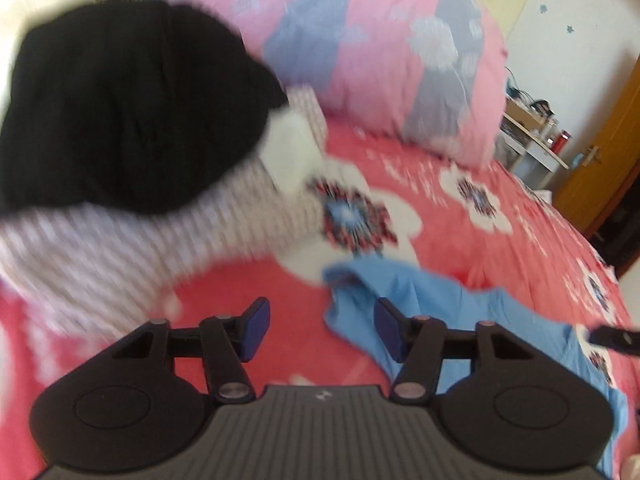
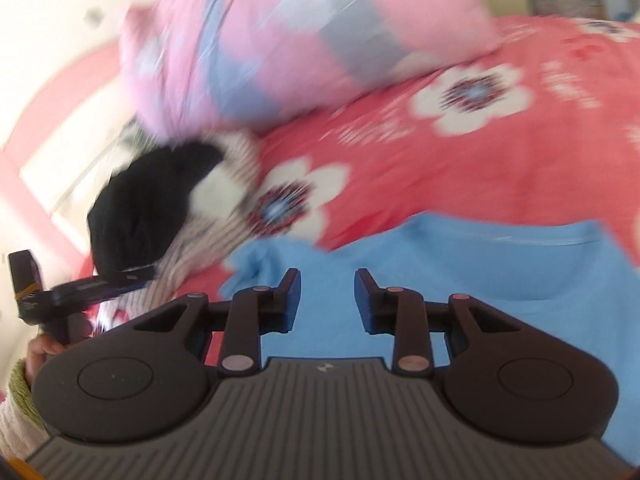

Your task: Fold clothes

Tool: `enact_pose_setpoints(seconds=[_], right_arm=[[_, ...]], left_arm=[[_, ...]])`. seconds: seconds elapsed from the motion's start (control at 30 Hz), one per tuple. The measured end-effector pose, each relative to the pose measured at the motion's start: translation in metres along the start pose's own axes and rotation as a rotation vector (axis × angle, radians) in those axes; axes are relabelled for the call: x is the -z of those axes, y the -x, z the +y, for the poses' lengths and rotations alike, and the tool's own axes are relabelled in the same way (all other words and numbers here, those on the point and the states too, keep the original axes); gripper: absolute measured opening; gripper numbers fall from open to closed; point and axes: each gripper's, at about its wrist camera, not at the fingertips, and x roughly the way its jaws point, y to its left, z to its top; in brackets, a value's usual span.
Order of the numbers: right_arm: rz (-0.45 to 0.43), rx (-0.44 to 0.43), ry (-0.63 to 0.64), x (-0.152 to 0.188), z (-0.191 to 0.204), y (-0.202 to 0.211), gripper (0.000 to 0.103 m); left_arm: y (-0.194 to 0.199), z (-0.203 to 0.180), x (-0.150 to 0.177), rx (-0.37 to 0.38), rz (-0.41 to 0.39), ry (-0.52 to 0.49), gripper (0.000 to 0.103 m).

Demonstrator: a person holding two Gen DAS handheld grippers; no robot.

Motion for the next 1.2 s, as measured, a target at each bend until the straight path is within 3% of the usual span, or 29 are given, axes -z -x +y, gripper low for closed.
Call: enact_pose_setpoints(seconds=[0.27,0.37,0.4,0.43,0.6,0.73,1.07,1.2], right_arm=[[0.069,-0.046,0.054,-0.011,0.077,-0.079,0.029],[0.064,-0.060,0.049,-0.017,0.084,-0.093,0.029],[0.059,-0.057,0.053,-0.019,0.084,-0.095,0.029],[0.055,-0.051,0.058,-0.020,0.084,-0.097,0.029],[0.045,-0.017,0.118,-0.027,0.086,-0.103,0.029],[0.092,0.000,0.281,-0.033,0.103,-0.116,0.029],[0.261,0.092,0.712,-0.029,0.172,-0.216,0.031],[0.359,0.161,0.808,-0.024,0.186,-0.260,0.055]], left_arm=[[-0.056,-0.030,0.030,-0.071,-0.057,-0.201,0.035],[-0.068,-0.027,0.031,-0.084,-0.057,-0.179,0.019],[-0.069,-0.026,0.031,-0.081,-0.066,-0.164,0.009],[-0.069,-0.024,0.032,-0.075,-0.073,-0.144,0.006],[-0.047,-0.019,0.041,-0.054,-0.078,-0.026,0.005],[-0.032,-0.013,0.060,-0.024,-0.072,0.054,0.005],[-0.031,-0.020,0.078,-0.013,-0.145,-0.014,0.005],[-0.031,-0.019,0.081,0.012,-0.154,-0.022,0.005]])
